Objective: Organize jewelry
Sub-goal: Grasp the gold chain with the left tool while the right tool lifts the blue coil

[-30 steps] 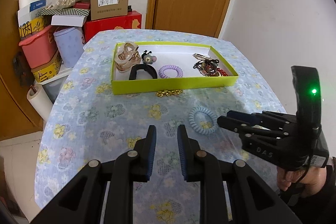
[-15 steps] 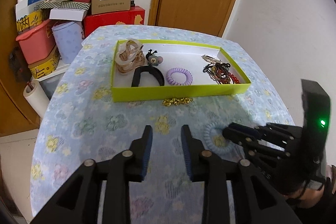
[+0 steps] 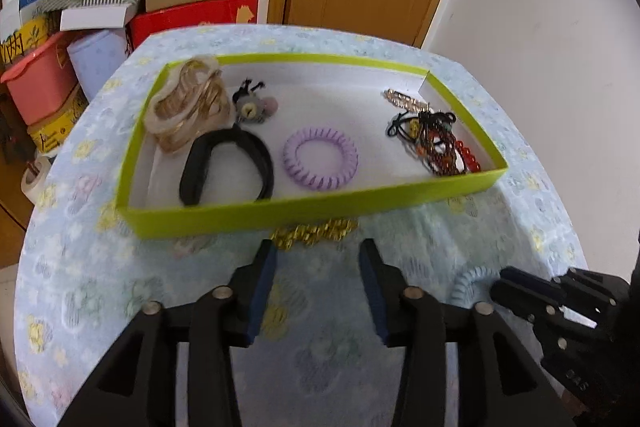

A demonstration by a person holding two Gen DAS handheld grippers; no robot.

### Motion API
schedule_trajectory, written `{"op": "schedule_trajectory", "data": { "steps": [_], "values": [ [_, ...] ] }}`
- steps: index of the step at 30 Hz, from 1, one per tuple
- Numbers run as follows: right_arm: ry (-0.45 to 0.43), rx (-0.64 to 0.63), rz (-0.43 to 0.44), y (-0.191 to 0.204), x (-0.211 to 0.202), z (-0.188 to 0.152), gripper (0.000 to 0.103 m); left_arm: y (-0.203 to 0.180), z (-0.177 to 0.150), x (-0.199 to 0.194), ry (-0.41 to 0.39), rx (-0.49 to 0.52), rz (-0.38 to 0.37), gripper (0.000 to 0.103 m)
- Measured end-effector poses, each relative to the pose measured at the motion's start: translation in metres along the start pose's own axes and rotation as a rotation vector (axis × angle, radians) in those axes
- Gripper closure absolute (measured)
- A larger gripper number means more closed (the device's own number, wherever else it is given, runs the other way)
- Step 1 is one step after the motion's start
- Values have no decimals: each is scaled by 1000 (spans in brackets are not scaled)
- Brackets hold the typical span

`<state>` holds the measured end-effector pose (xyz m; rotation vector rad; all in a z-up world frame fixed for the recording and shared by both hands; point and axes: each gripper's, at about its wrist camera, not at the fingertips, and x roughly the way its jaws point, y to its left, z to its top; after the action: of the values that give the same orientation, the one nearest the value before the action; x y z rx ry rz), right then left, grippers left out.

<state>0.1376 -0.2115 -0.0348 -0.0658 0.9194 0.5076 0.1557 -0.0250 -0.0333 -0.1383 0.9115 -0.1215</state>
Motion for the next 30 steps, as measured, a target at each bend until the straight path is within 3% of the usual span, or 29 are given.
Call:
{"op": "schedule_trajectory", "data": {
  "steps": [3,11,12,13,16,22,30],
  "values": [
    [0,11,10,-5,1,-1,93,-5,3,4,-4,-1,15,50],
    [-10,22,33,-8,0,-2,93,-25,0,12,-32,83,159,50],
    [-11,22,34,-8,-1,-2,93,-25,0,12,-33,78,159,55],
    [-12,21,33,-8,-1,-3,93,-25,0,11,-35,78,162,66],
    [-16,22,31,-8,-3,-5,93,-26,-1,9,-38,98,158,84],
    [-26,30,28,-7,-7,-6,93,-23,-4,4,-26,97,101,93],
    [-37,40,31,-4,-17,-11,93,-25,-17,-25,-47,95,19,94]
  ]
}}
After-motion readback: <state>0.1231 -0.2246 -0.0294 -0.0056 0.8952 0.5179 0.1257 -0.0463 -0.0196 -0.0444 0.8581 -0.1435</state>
